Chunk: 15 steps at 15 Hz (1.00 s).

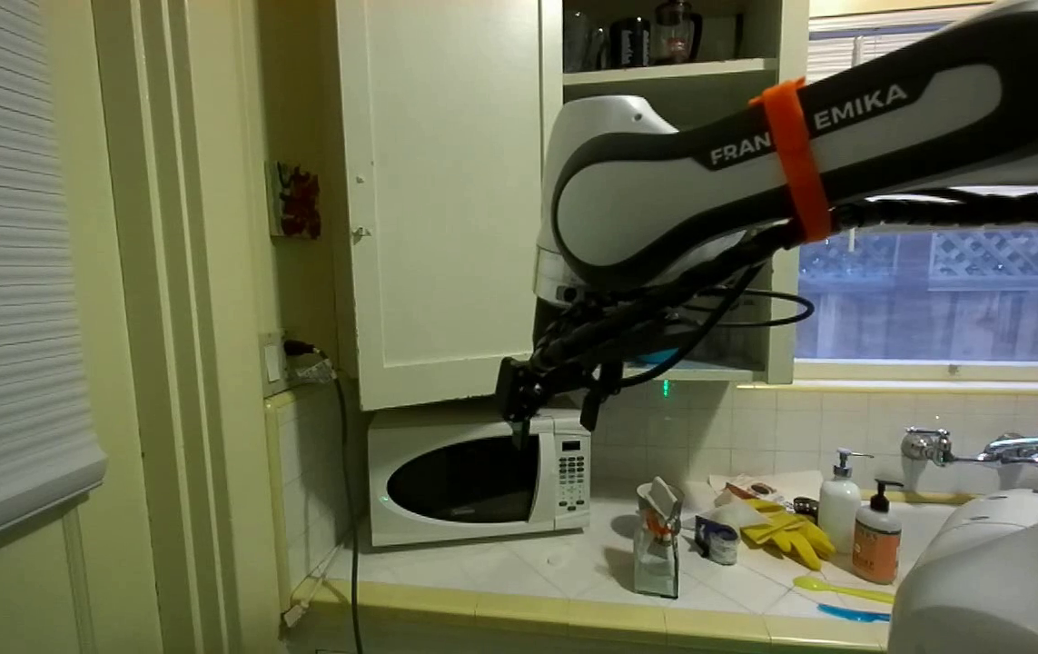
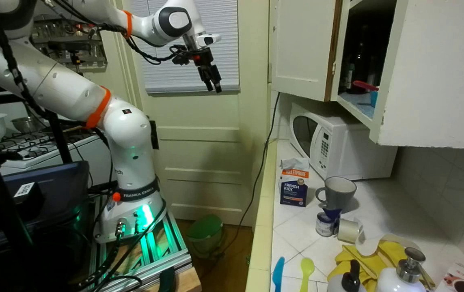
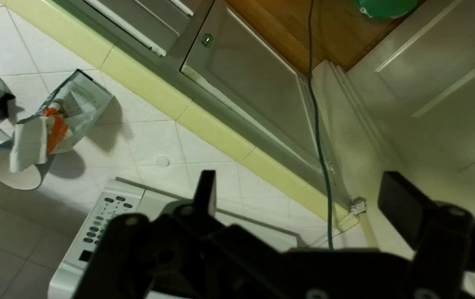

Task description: Take the orange packet out of the open cabinet and put it on the counter.

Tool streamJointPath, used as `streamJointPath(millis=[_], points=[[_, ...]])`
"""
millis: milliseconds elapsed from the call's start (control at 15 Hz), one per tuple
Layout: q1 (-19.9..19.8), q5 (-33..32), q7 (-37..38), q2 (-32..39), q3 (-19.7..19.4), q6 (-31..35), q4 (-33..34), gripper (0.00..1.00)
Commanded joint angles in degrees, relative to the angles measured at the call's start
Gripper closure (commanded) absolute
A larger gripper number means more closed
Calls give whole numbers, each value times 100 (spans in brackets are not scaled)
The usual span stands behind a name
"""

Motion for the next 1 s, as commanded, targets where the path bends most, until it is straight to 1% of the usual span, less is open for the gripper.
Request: streamJointPath(millis=[0,133,200,333,400,467,533,600,733,800,933], points=[[-495,-366,-13,-541,-482,-65,16,0],[-725,-663,-368,-684,-836,-149,116,0],[-756,-765,-722,-728,-1105,-375,241,0],[-745,-845,-1451,-707,-1614,-603,465,0],[-779,-882,-1715,-713,-1794,-655,569,0],[-822,-730,-1298,-675,-1500,-382,394,0],[-838,-727,-1421,-690,-1634,-399,451,0],[-839,-725,-1424,-687,-1649,-398,456,0],[-827,-732,-1391,-671,-1563,-399,447,0],[-741,-716,-1547,-685,-1613,-325,433,0],[-788,-1210,-2270,-790,-1861,216,379,0]])
